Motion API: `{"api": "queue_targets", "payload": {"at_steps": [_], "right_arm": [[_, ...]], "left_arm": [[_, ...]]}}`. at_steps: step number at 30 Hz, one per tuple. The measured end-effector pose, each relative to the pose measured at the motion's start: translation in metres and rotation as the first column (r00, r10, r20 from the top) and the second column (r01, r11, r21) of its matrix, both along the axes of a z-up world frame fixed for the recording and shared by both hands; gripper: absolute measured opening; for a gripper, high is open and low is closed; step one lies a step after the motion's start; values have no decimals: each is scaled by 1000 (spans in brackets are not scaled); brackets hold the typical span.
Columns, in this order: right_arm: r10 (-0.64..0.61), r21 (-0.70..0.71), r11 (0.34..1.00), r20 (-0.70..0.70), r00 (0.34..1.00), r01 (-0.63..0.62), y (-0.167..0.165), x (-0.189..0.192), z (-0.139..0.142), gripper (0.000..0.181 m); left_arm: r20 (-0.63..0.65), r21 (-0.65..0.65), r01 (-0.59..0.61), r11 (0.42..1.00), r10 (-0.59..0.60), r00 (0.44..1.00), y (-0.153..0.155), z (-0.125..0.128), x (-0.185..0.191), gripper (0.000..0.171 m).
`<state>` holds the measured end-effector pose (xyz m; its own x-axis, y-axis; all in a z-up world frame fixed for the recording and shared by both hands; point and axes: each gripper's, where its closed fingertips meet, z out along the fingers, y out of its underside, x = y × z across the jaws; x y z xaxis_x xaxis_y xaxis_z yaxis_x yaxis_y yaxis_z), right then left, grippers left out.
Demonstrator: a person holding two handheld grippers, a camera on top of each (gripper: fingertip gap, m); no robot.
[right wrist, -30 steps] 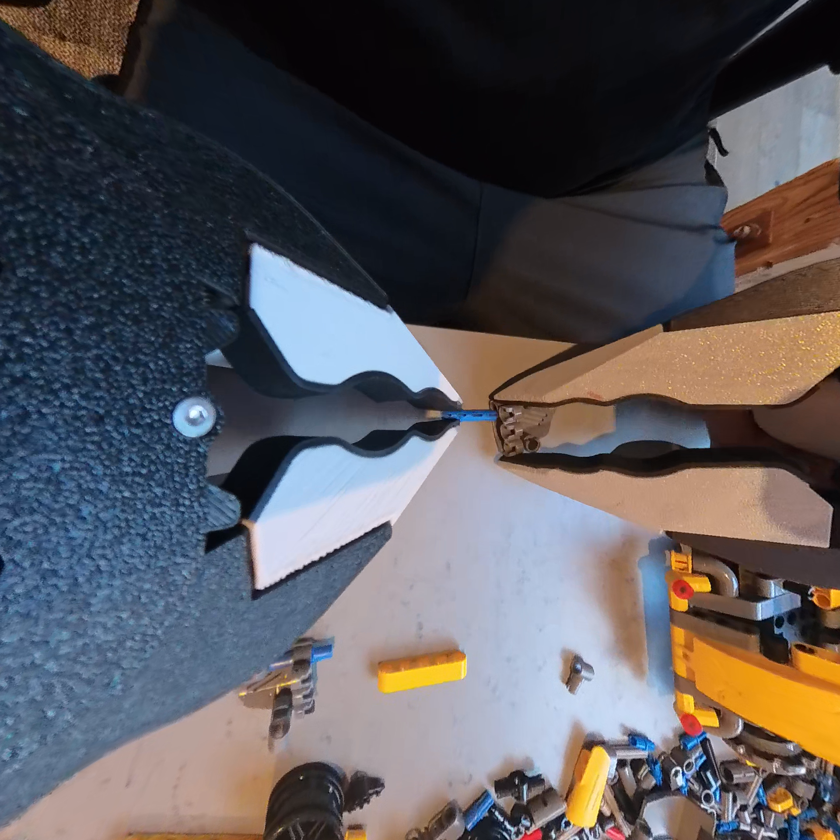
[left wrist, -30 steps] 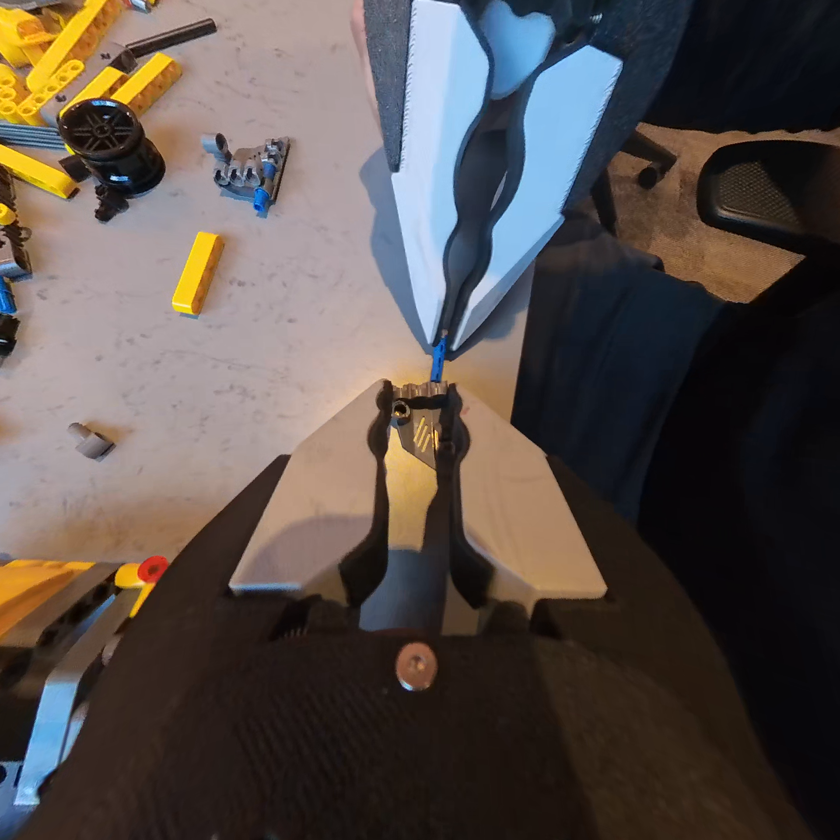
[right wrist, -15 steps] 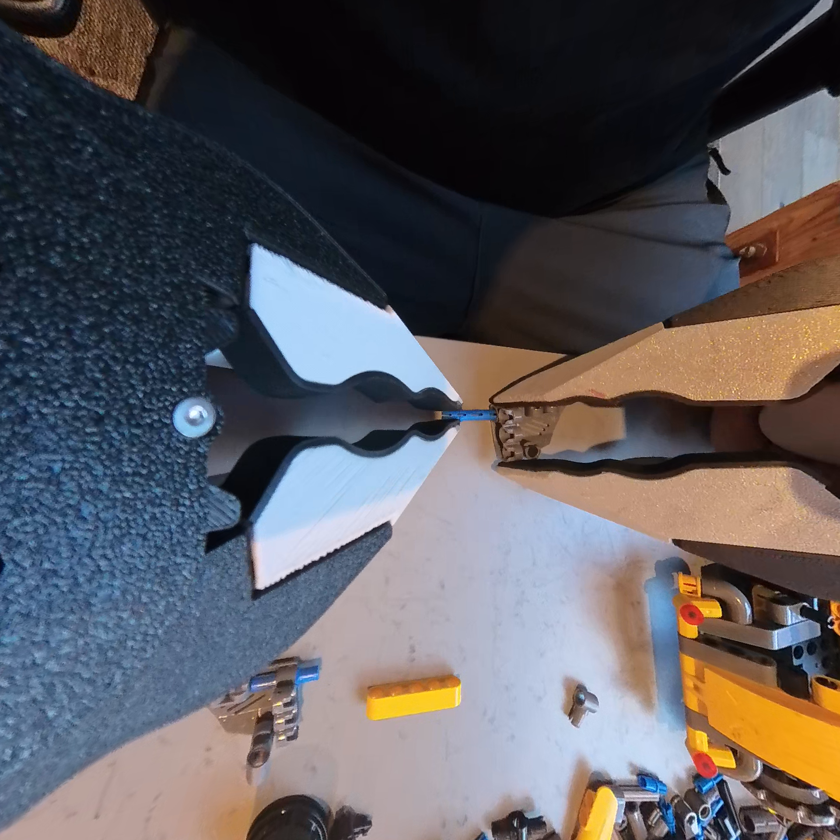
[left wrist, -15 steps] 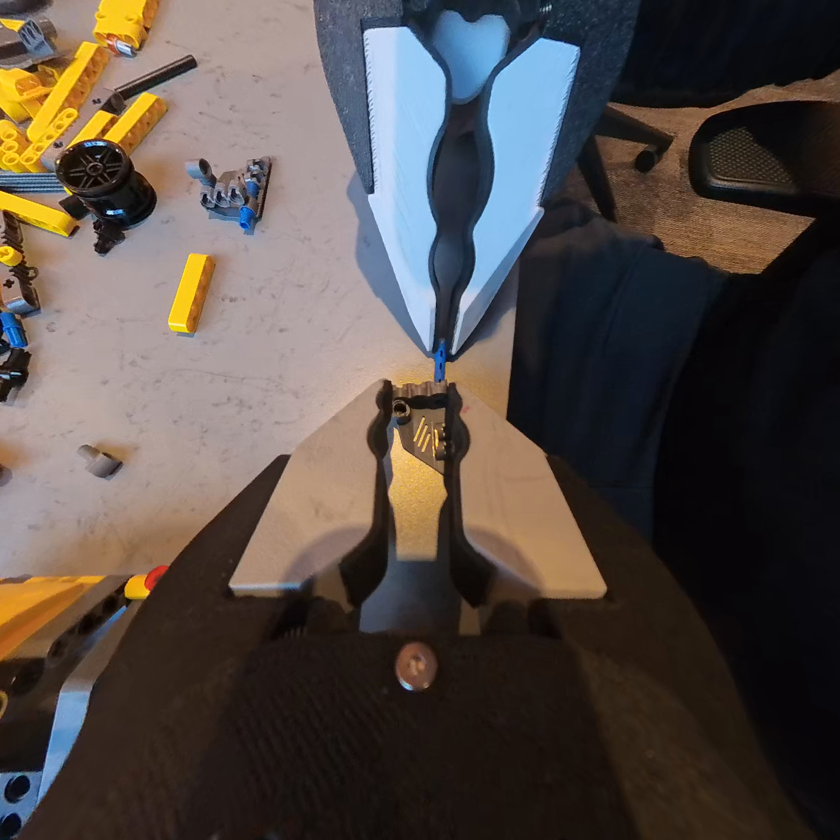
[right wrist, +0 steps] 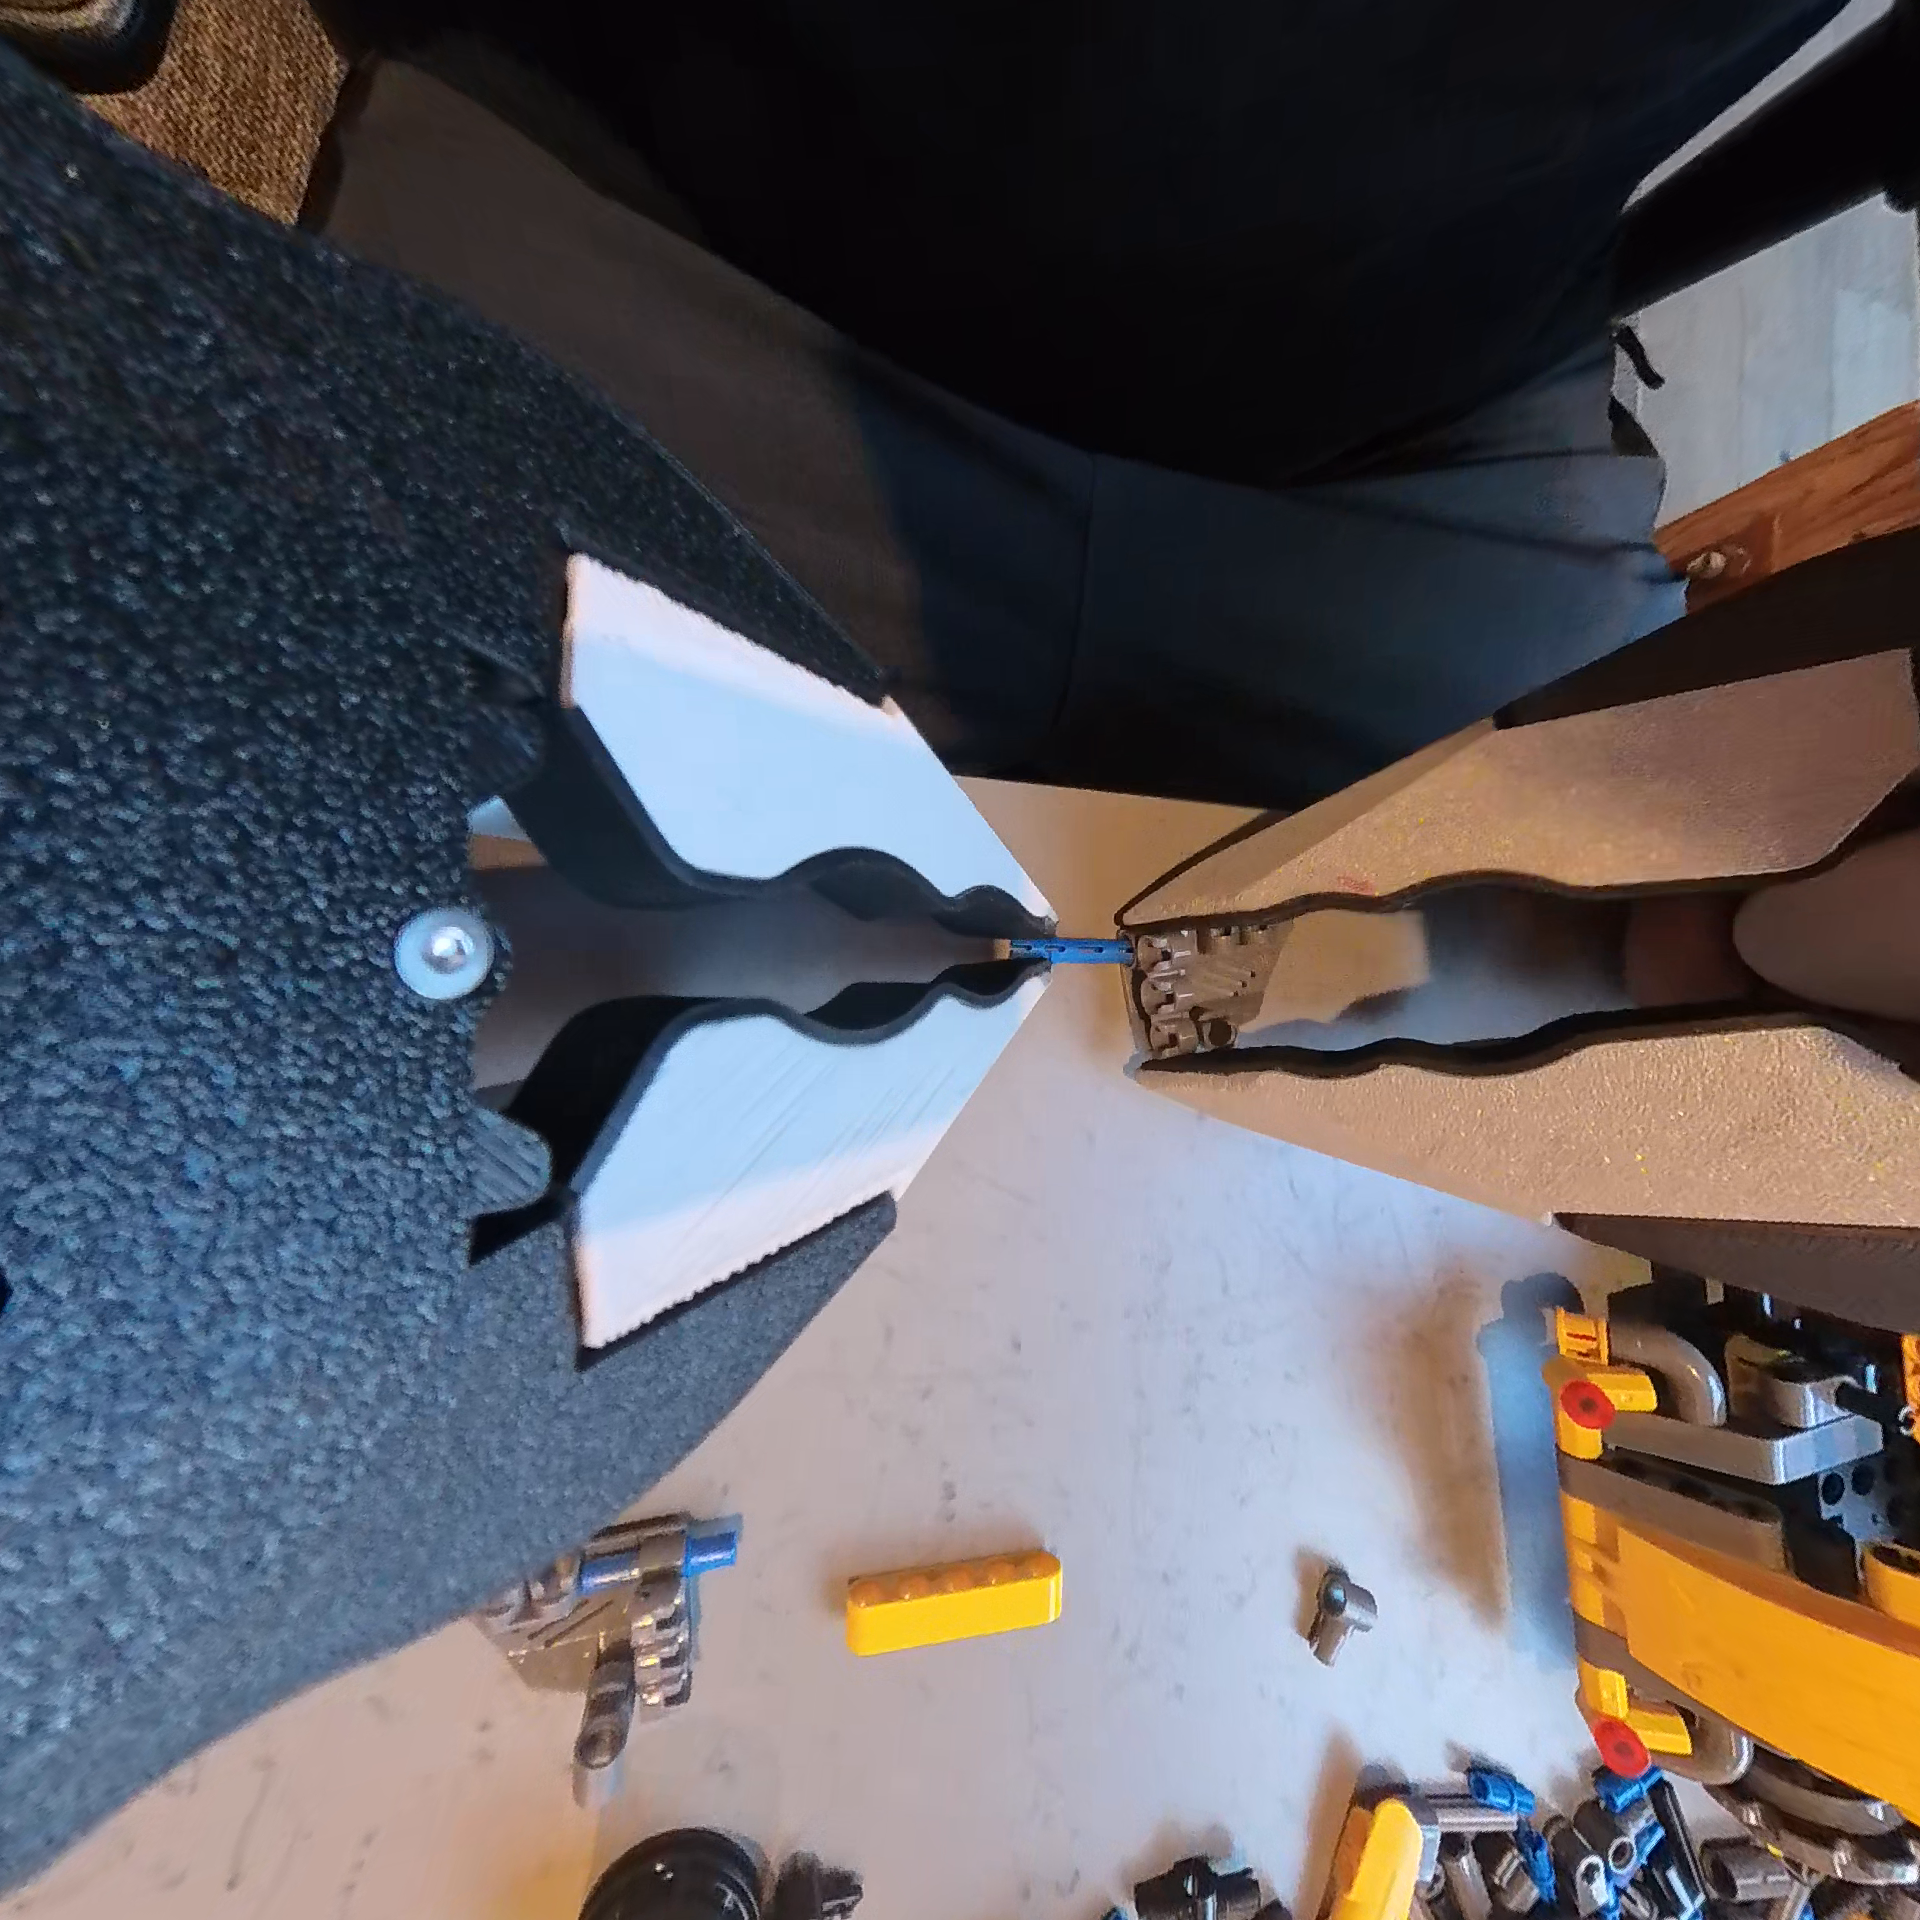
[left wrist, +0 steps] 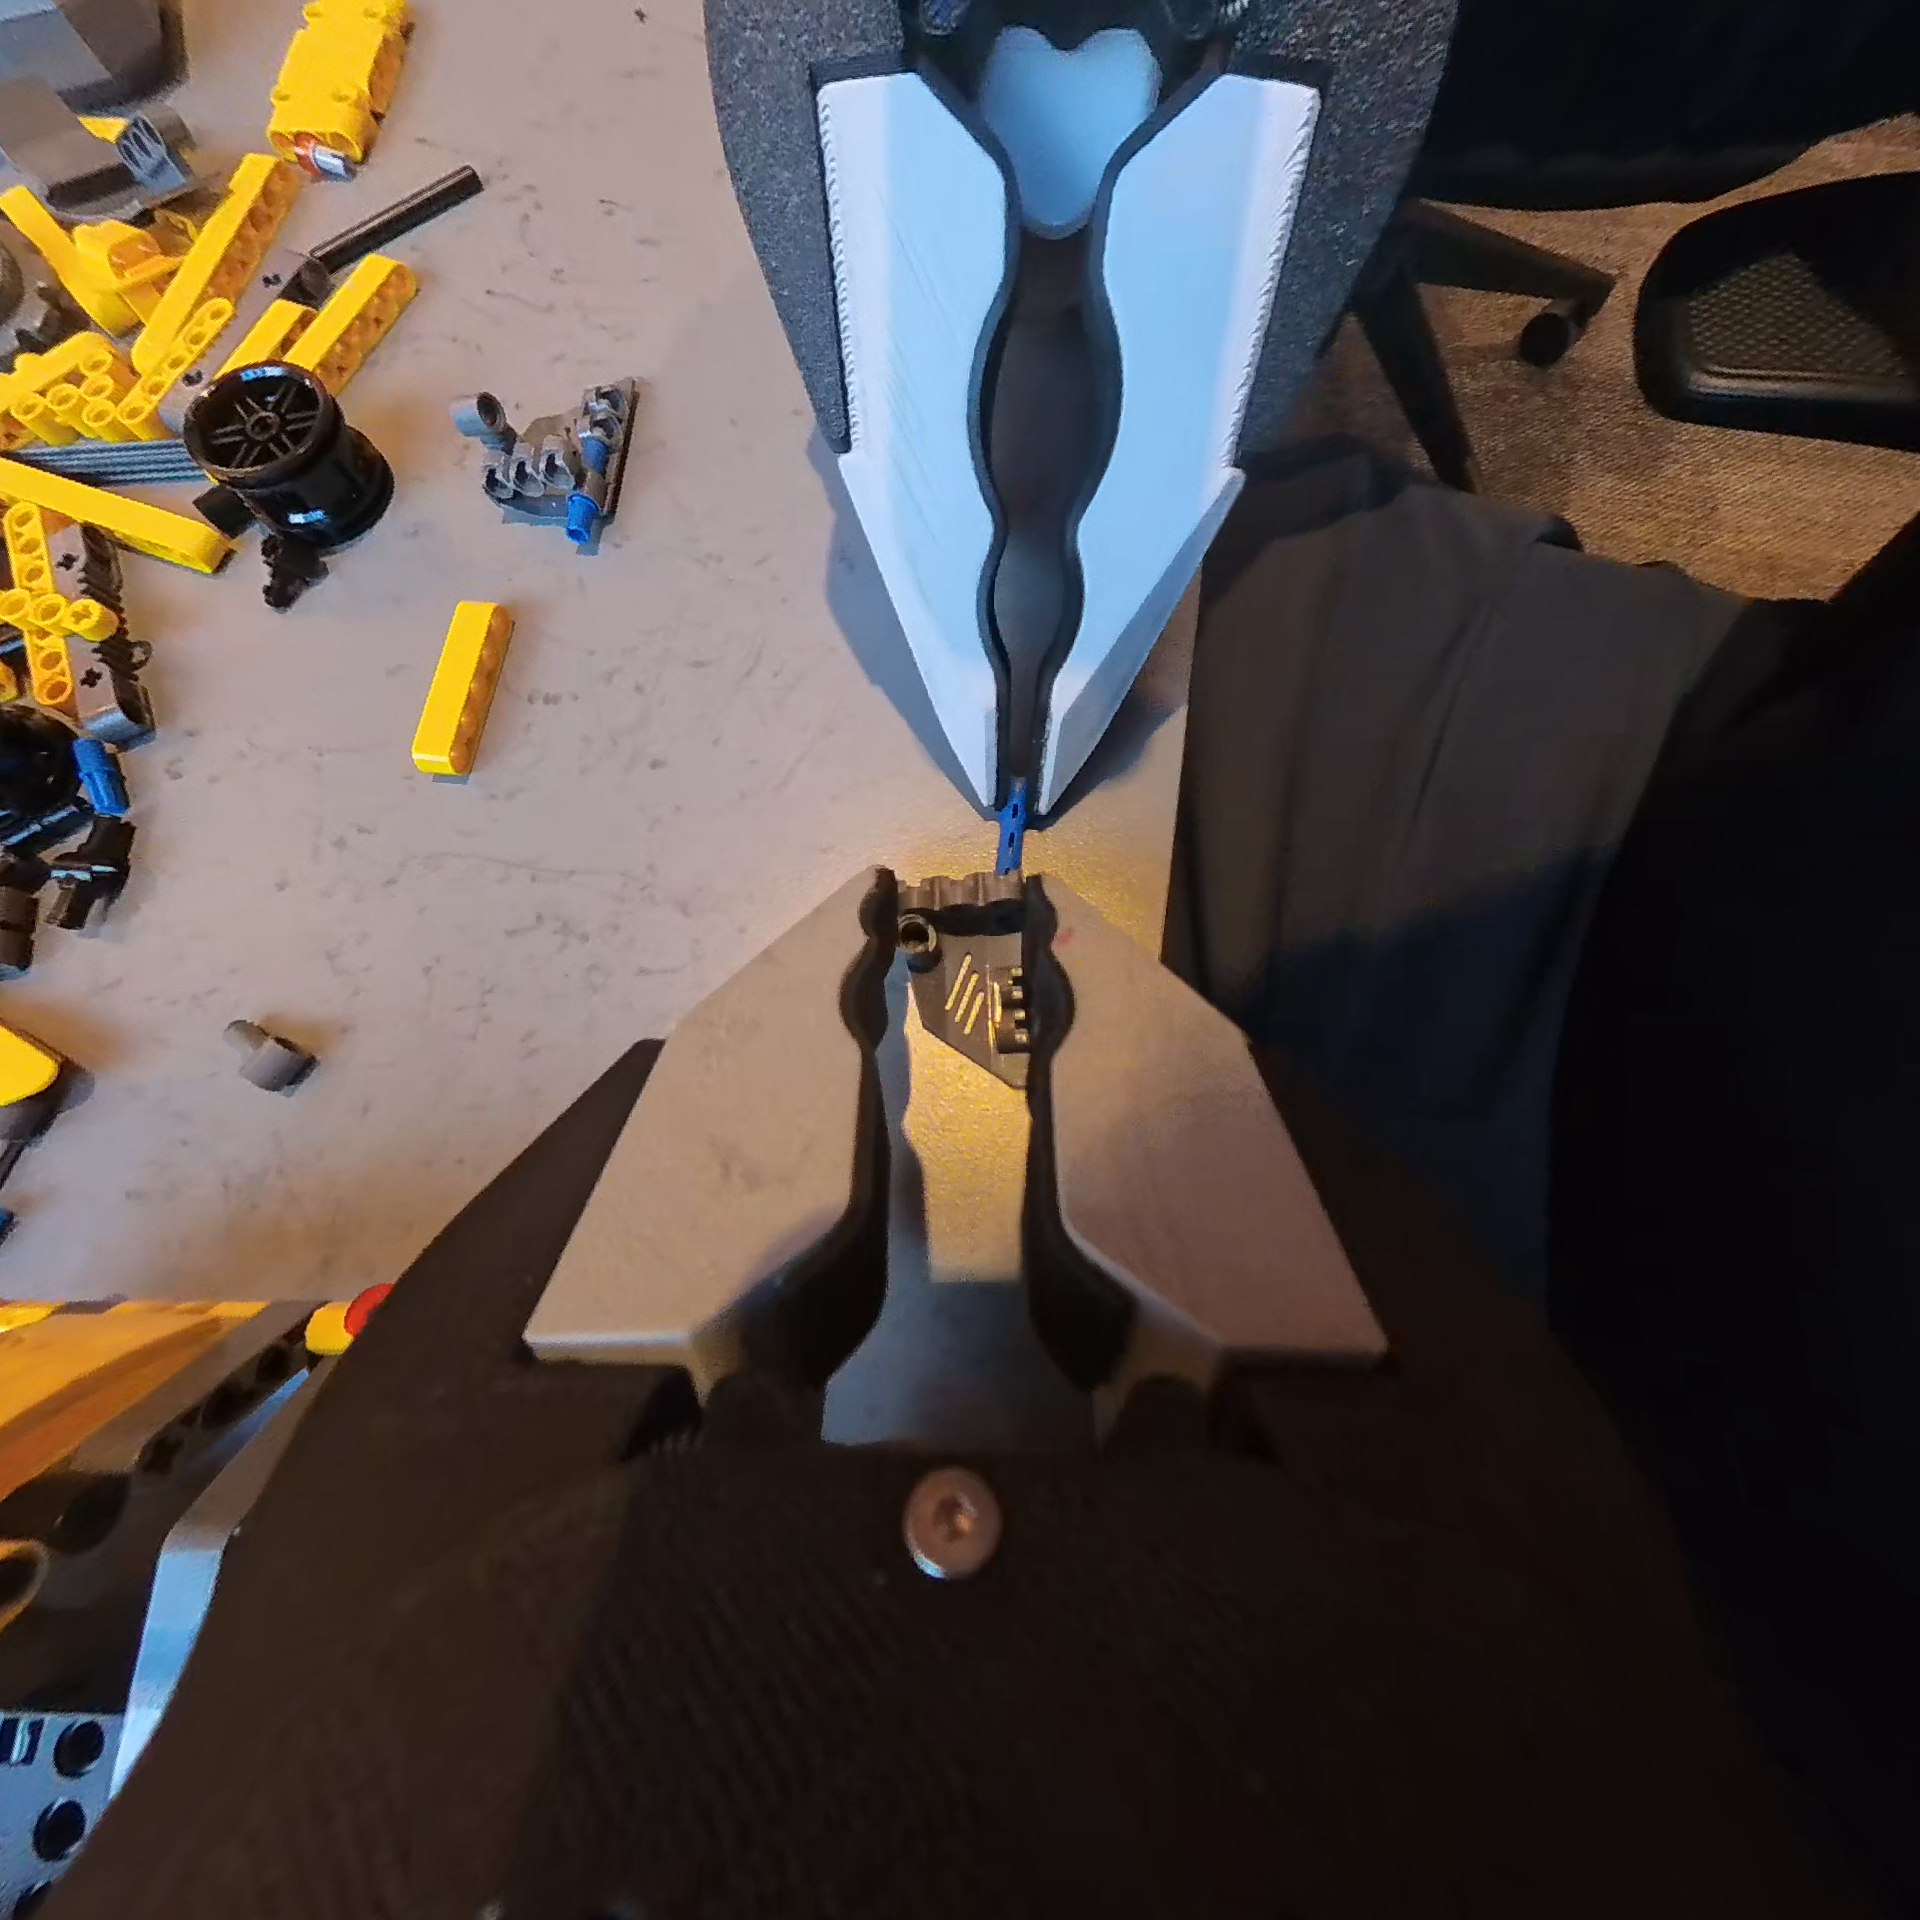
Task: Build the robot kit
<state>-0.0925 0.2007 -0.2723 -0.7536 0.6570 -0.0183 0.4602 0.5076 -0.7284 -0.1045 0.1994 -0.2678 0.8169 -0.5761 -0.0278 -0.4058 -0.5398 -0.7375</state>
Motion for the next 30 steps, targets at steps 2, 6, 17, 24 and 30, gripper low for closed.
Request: {"api": "queue_targets", "payload": {"at_steps": [2,6,17,24,30], "right_arm": [[0,3,1000,-5,1000,0,0,0,0,4],[0,23,1000,-28,1000,1,0,0,0,4],[-35,13,999,-14,999,35,0,0,0,4],[-43,6,999,-5,999,43,-1,-1,0,4],[-42,2,999,-2,999,42,-1,-1,0,4]], "left_arm": [[-14,10,0,1000,0,1000,0,0,0,22],[-19,13,-2,1000,2,1000,0,0,0,22],[-34,29,20,999,-19,999,-1,0,1,22],[-39,33,43,999,-42,998,-1,0,0,22],[-31,27,42,999,-42,999,-1,0,0,22]]}}
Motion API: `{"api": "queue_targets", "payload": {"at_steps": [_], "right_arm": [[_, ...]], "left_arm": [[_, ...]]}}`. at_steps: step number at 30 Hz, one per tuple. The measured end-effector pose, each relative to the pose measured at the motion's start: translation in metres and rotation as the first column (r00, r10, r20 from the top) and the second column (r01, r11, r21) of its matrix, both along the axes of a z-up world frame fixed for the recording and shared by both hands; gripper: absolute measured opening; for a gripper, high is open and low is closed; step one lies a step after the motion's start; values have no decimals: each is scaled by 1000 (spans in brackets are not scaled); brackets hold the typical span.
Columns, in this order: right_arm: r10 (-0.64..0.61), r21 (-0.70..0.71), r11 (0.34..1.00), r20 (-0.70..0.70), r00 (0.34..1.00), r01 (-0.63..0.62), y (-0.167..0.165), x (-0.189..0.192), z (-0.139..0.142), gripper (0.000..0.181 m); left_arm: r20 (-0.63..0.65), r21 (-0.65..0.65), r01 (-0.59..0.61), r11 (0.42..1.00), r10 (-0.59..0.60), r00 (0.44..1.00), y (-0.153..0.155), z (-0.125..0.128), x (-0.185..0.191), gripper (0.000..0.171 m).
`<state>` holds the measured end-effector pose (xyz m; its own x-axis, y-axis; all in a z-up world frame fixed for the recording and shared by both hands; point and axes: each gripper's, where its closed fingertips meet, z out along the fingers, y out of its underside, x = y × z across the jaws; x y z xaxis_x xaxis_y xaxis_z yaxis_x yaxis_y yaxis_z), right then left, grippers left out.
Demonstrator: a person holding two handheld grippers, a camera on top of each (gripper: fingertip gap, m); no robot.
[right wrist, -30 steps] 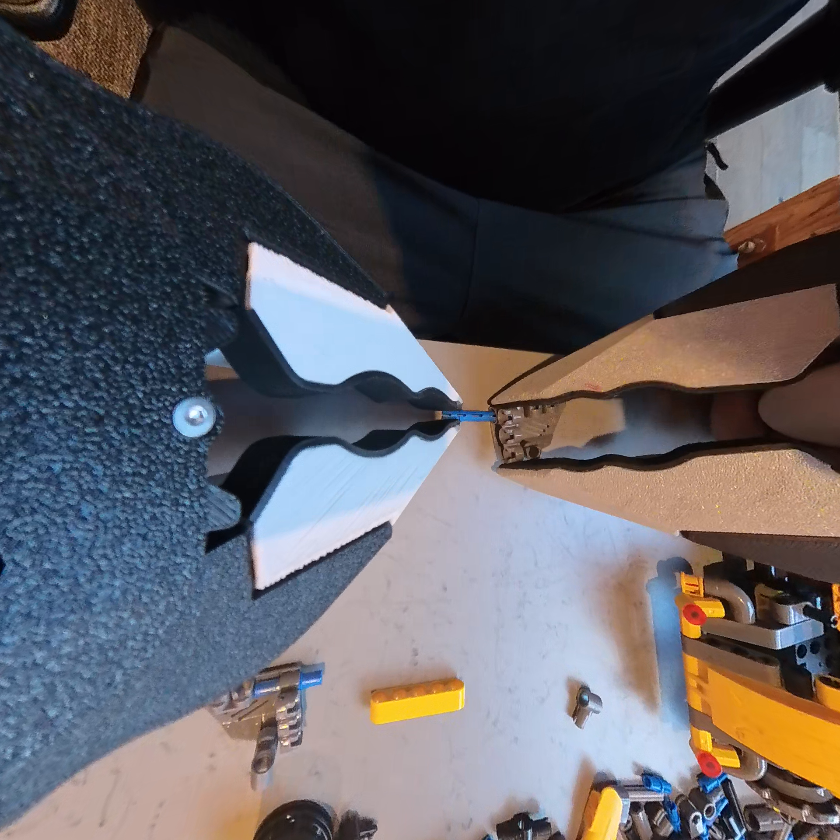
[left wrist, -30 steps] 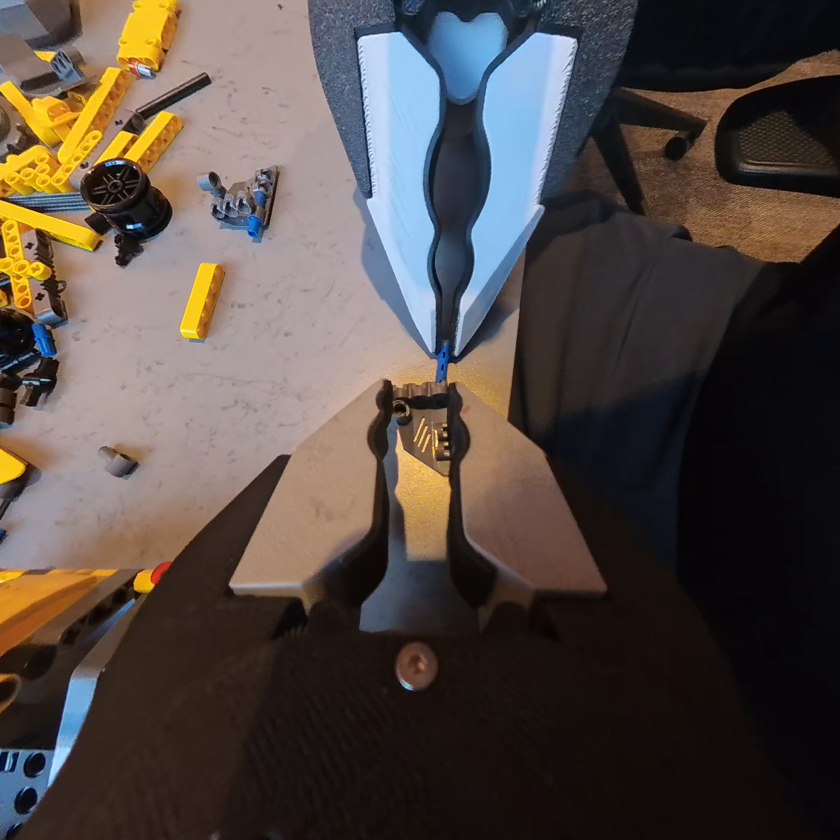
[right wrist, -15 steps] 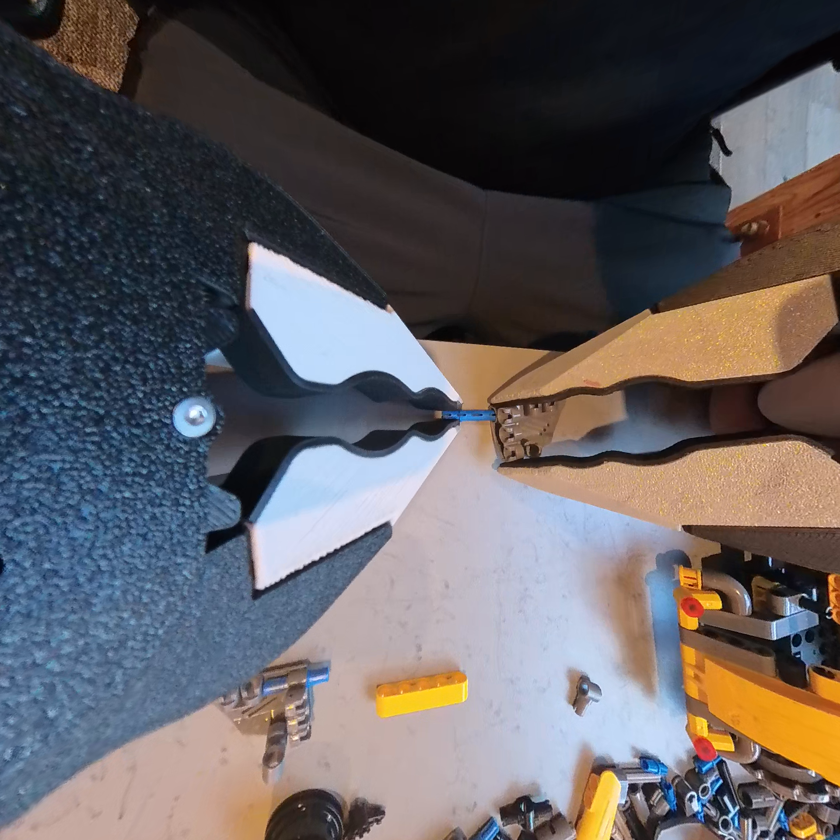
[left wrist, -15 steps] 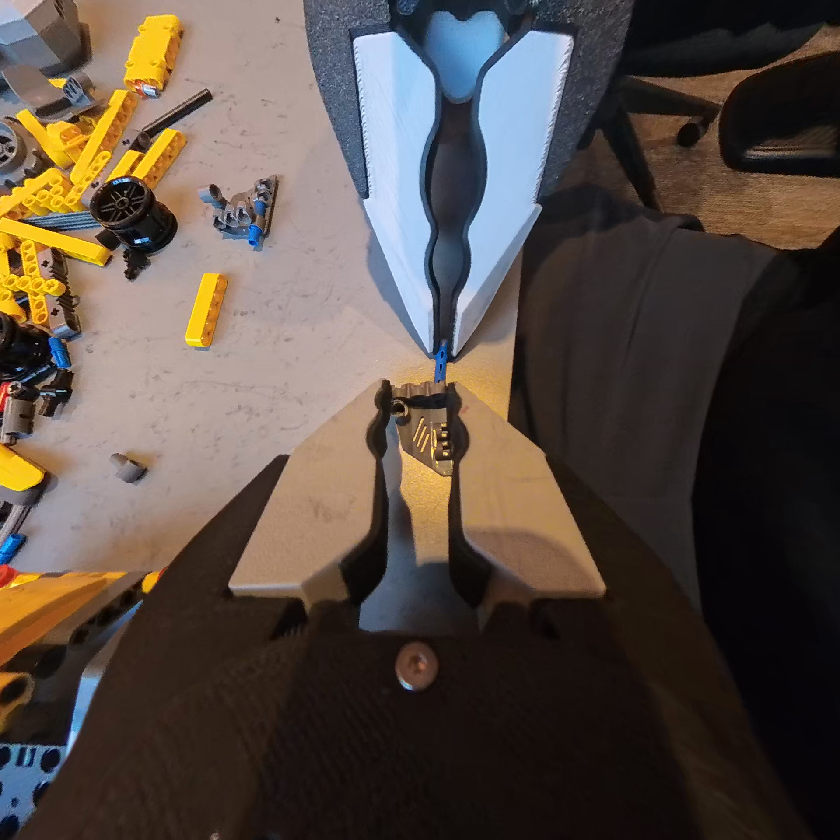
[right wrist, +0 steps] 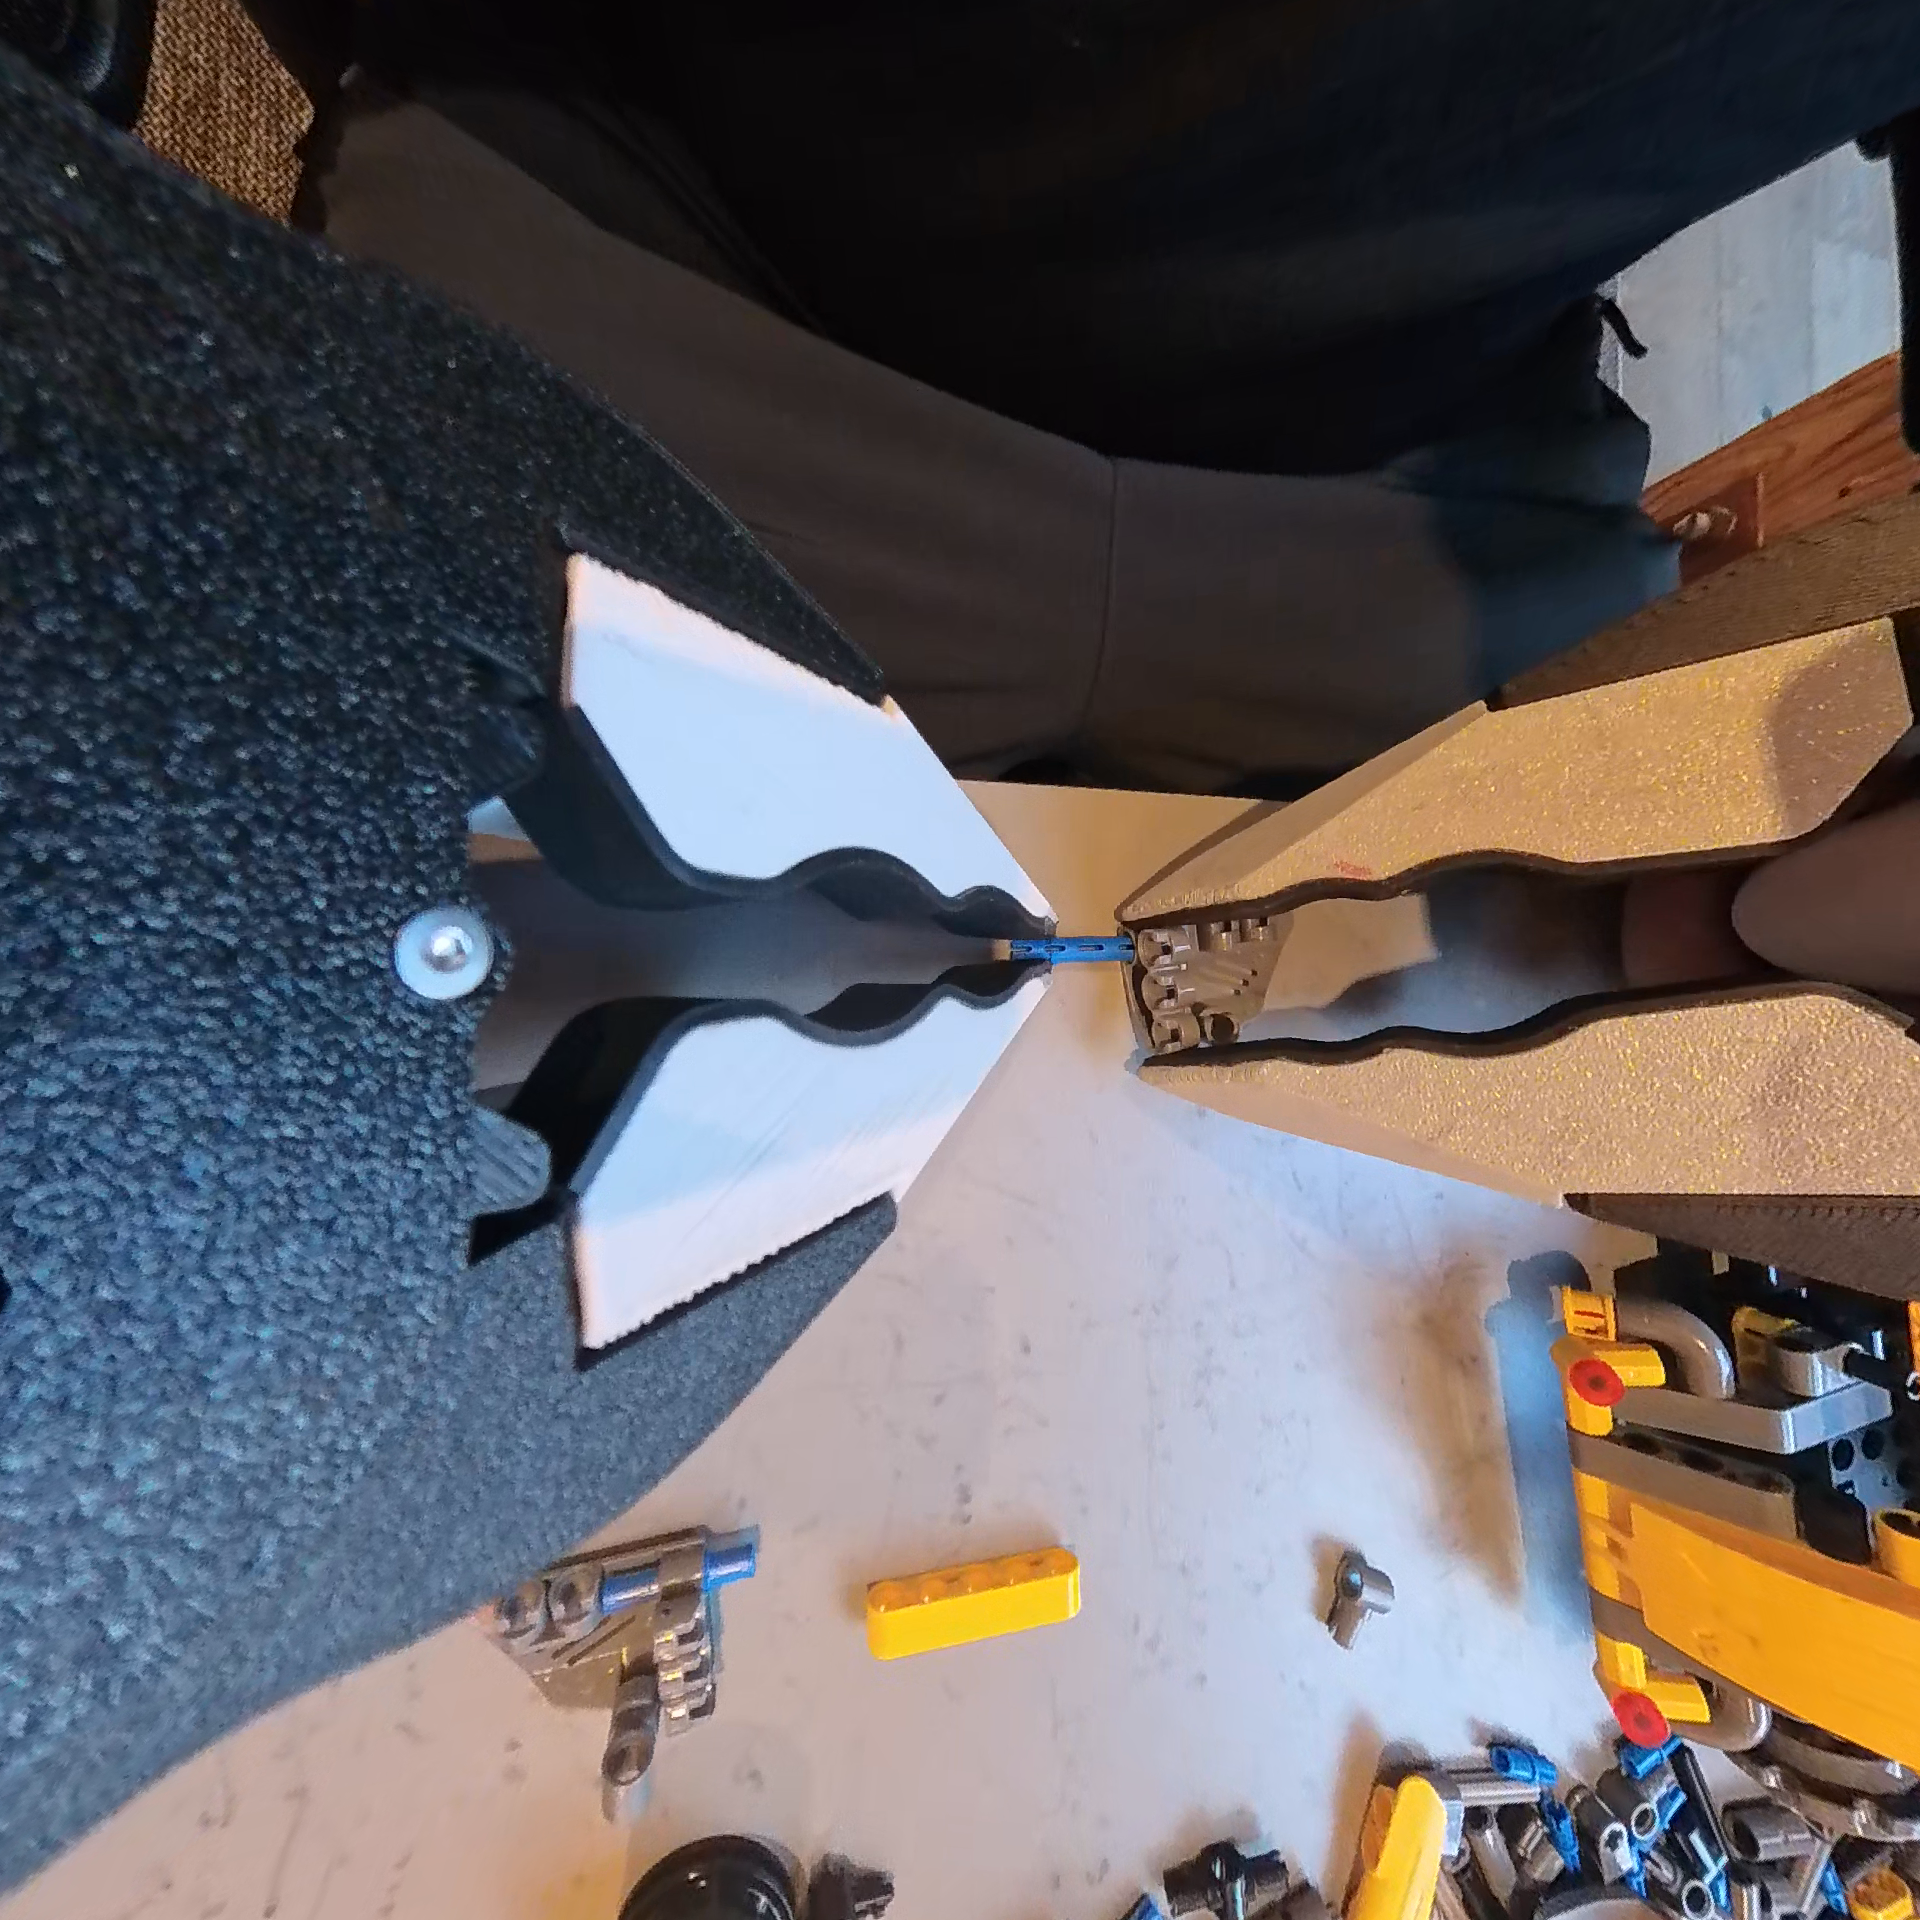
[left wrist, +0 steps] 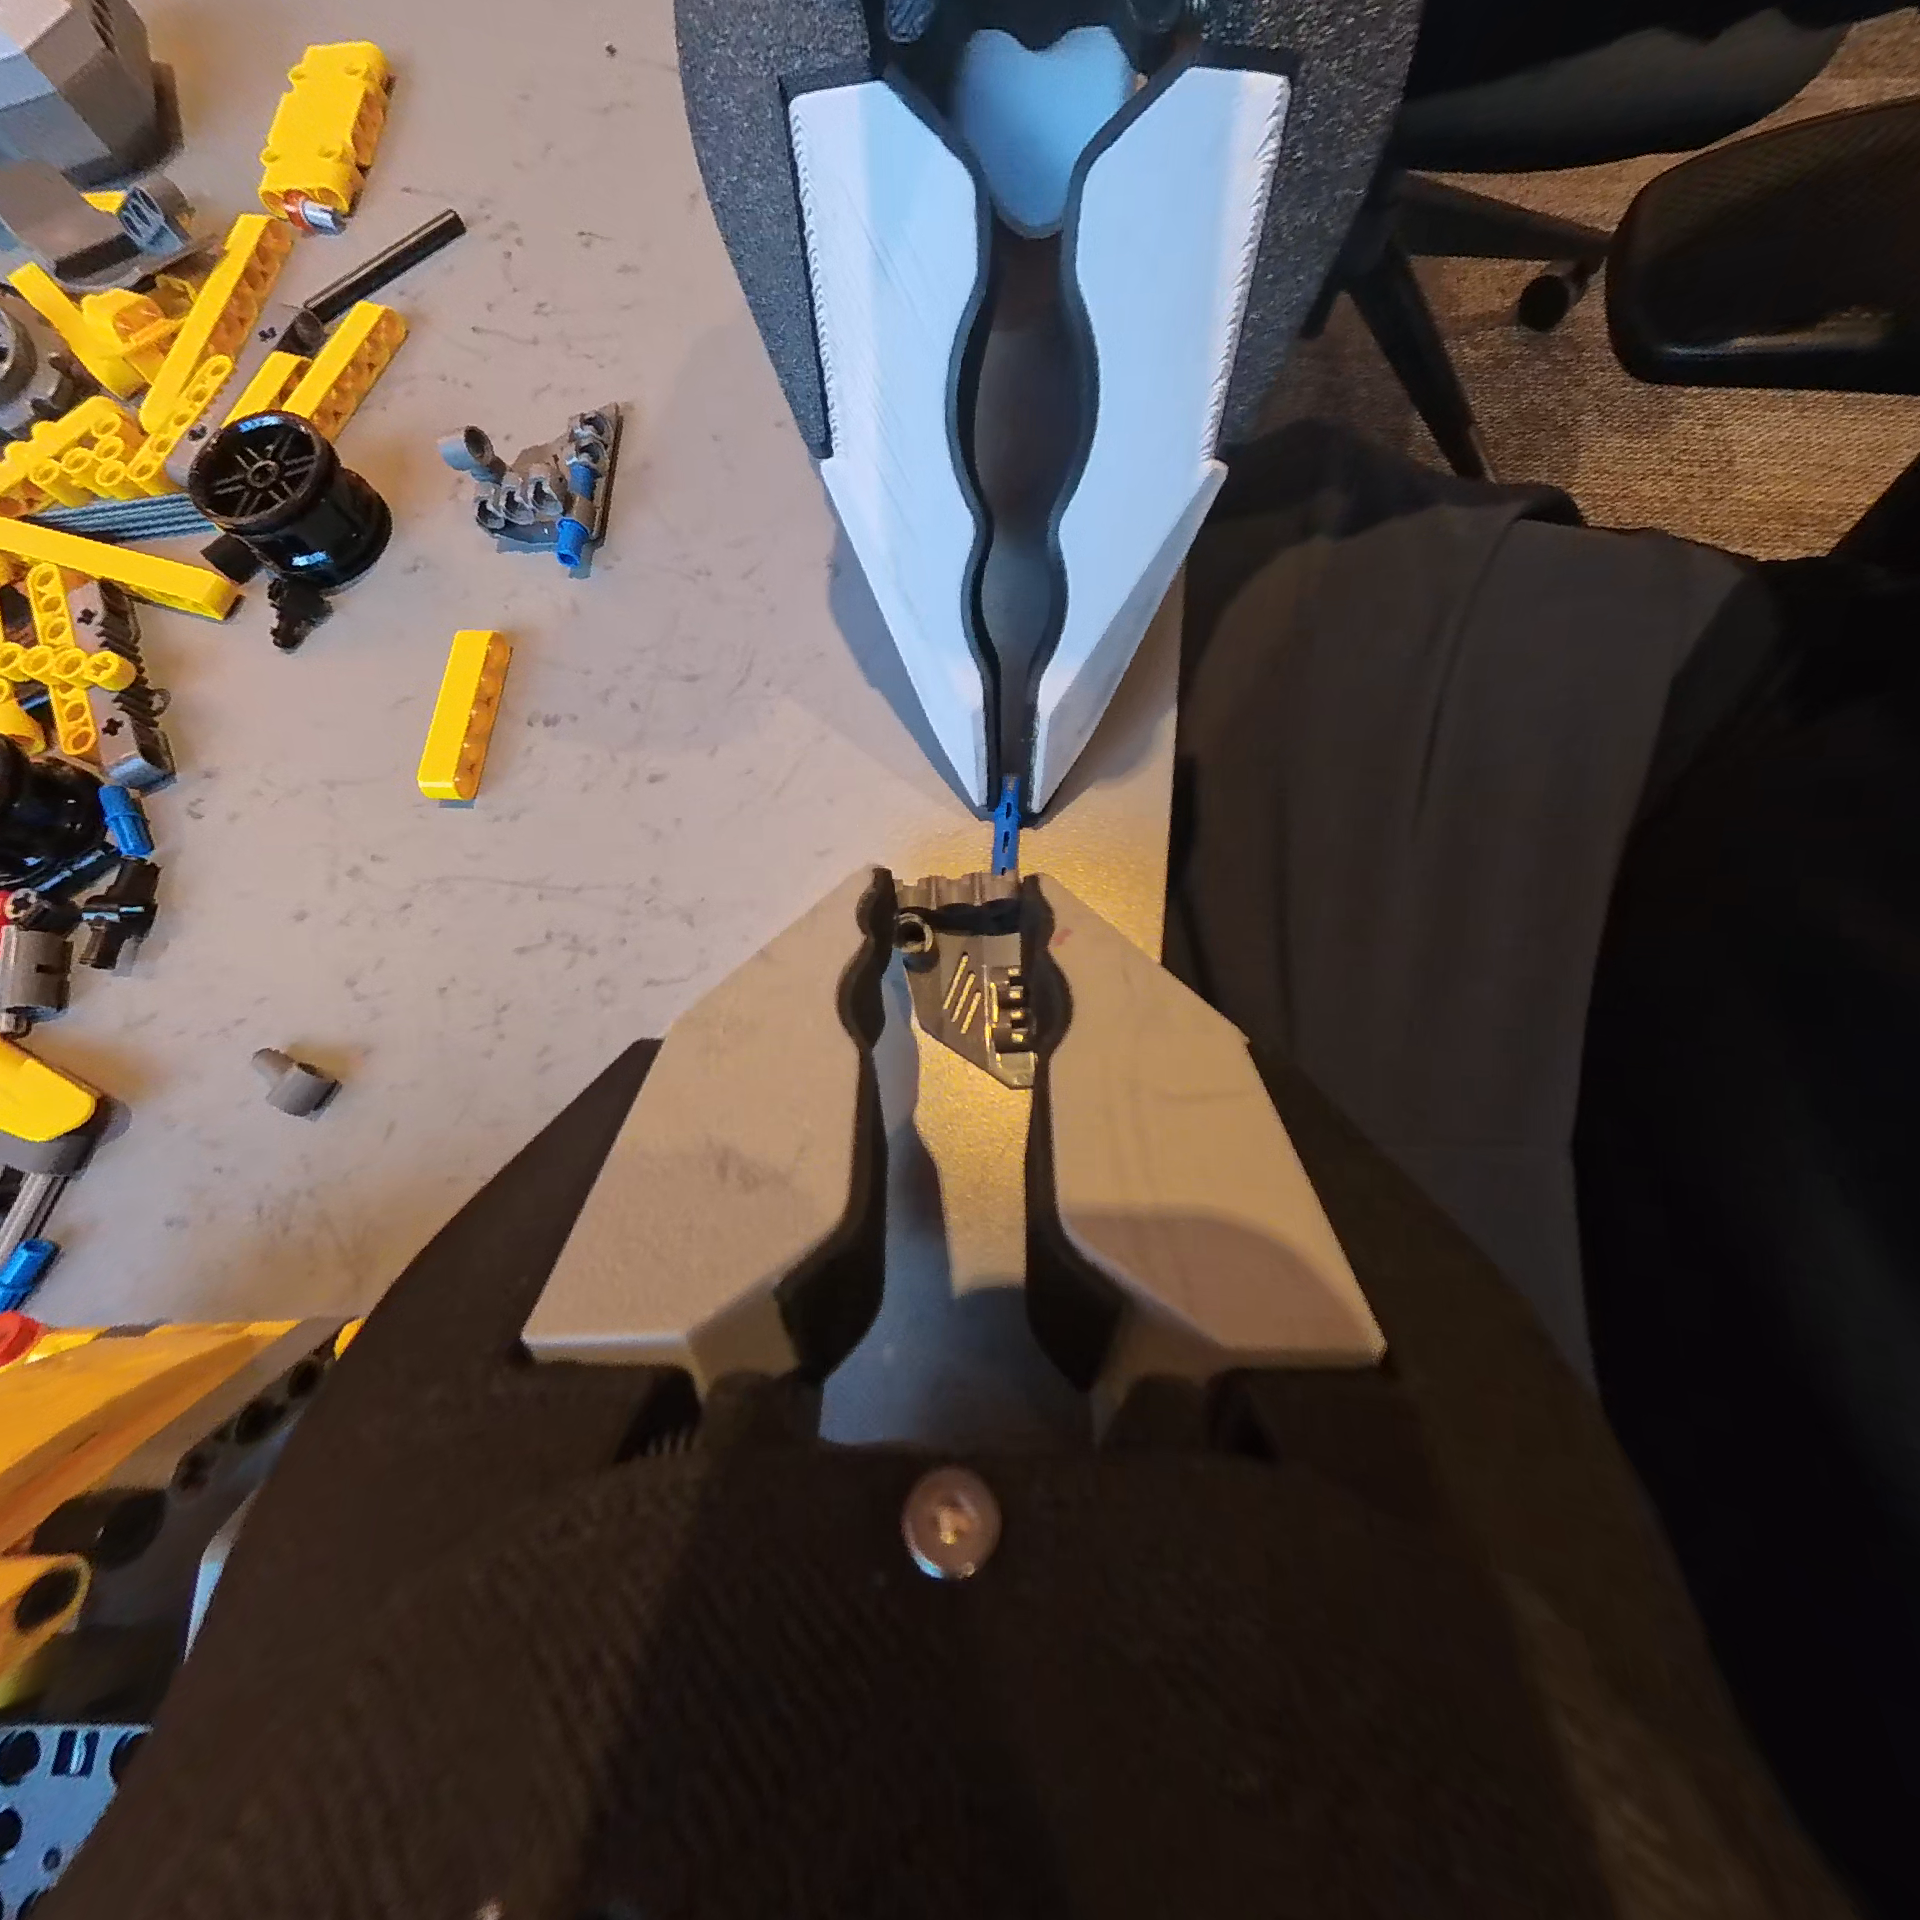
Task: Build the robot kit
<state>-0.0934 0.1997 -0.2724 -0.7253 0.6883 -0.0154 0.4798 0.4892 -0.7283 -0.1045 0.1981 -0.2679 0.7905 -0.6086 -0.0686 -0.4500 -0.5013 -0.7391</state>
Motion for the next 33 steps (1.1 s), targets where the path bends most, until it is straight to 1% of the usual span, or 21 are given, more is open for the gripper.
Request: {"api": "queue_targets", "payload": {"at_steps": [6,12,17,19,21,23,24,26,27,29,30,31,33], "right_arm": [[1,-3,1000,2,1000,-1,0,0,0,4],[1,-2,1000,0,1000,-1,0,0,0,4],[-1,3,1000,-5,1000,1,0,0,0,4],[-8,17,1000,-19,1000,8,0,0,1,4],[-23,18,1000,-35,999,23,1,1,3,4],[-39,8,999,-71,997,39,2,3,7,4],[-48,-1,999,-89,995,48,3,5,10,4],[-67,-22,998,-123,990,64,4,7,16,4],[-71,-32,997,-138,988,67,4,9,19,4],[-81,-46,996,-166,983,74,3,11,24,4],[-83,-53,996,-176,981,75,3,12,26,4],[-84,-61,995,-185,979,74,3,13,28,4],[-80,-73,995,-202,976,67,2,15,31,4]], "left_arm": [[-35,27,1,1000,0,999,0,0,0,22],[-22,18,1,1000,-1,1000,0,0,0,22],[-35,29,3,1000,-2,999,-1,0,-1,22],[-67,52,6,999,-3,998,-3,1,-4,23],[-129,106,63,992,-49,990,-9,2,-6,22],[-195,193,55,980,-17,981,-10,7,-18,22],[-190,235,57,970,-11,982,-11,13,-20,22],[-139,349,60,935,-12,990,-15,33,-18,22],[-125,390,77,918,-30,992,-19,39,-16,22],[-136,498,160,852,-105,985,-30,53,-6,22],[-161,541,207,815,-141,977,-36,57,0,22],[-187,562,228,795,-147,971,-39,57,1,22],[-212,573,234,786,-134,968,-38,56,0,22]]}}
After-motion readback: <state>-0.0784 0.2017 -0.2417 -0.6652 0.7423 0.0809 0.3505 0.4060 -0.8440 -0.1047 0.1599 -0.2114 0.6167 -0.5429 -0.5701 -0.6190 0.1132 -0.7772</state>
